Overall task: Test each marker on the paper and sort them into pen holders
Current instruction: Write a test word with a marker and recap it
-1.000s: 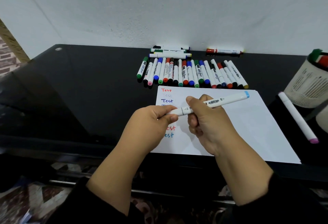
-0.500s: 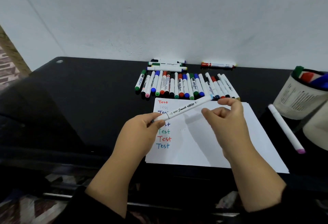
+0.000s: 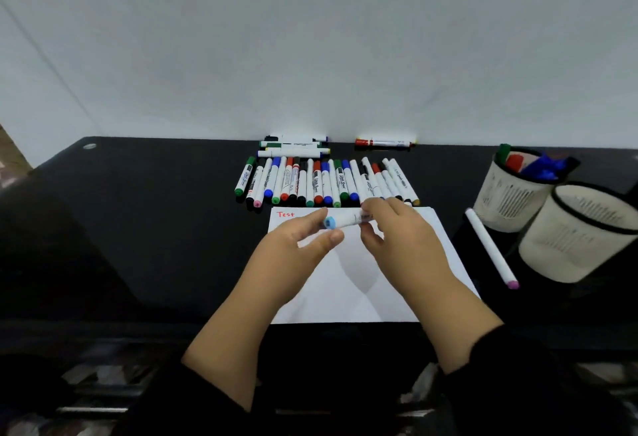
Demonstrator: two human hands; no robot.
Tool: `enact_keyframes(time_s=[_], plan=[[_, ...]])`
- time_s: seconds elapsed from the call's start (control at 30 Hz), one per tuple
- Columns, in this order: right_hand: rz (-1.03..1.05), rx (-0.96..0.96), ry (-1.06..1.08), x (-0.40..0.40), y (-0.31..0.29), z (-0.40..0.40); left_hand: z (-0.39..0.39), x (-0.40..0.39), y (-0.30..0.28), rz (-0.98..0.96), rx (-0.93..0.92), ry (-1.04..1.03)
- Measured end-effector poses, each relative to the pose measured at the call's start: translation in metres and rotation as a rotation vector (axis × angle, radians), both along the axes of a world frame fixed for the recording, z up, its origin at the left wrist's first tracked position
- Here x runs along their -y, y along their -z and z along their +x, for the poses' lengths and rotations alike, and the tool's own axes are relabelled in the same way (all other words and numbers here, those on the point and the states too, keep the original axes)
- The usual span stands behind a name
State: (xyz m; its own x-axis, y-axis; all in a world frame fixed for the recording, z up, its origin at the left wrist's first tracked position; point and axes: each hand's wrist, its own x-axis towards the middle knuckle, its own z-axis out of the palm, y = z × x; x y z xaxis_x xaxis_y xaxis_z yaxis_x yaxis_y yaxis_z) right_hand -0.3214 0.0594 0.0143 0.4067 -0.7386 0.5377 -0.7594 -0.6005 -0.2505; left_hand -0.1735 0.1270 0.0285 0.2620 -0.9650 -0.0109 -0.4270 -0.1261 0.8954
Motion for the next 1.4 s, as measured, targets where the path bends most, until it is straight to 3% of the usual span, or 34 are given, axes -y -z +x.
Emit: enact_keyframes(time_s=[0.13, 0.33, 0.57, 0.93, 1.23, 1.4], plan=[[0.062, 0.095, 0.12, 0.017, -0.028, -0.035, -0.009, 0.025, -0.001, -0.017, 0.084, 0.107], [0.147, 0.247, 0.289, 0.039, -0.062, -0.091, -0.045, 0.08, 0.014, 0.082, 0.375, 0.232], [0.129, 0.236, 0.437, 0.062, -0.079, -0.133, -0.06, 0.12, 0.045, 0.17, 0.611, 0.366], [0.335, 0.192, 0.522, 0.104, -0.07, -0.149, -0.06, 0.125, 0.065, 0.1, 0.647, 0.317], [0.308, 0.144, 0.492, 0.121, -0.068, -0.147, -0.061, 0.126, 0.064, 0.108, 0.679, 0.32], [0.243, -0.118, 0.531, 0.125, -0.065, -0.15, -0.06, 0.125, 0.065, 0.111, 0.666, 0.323]])
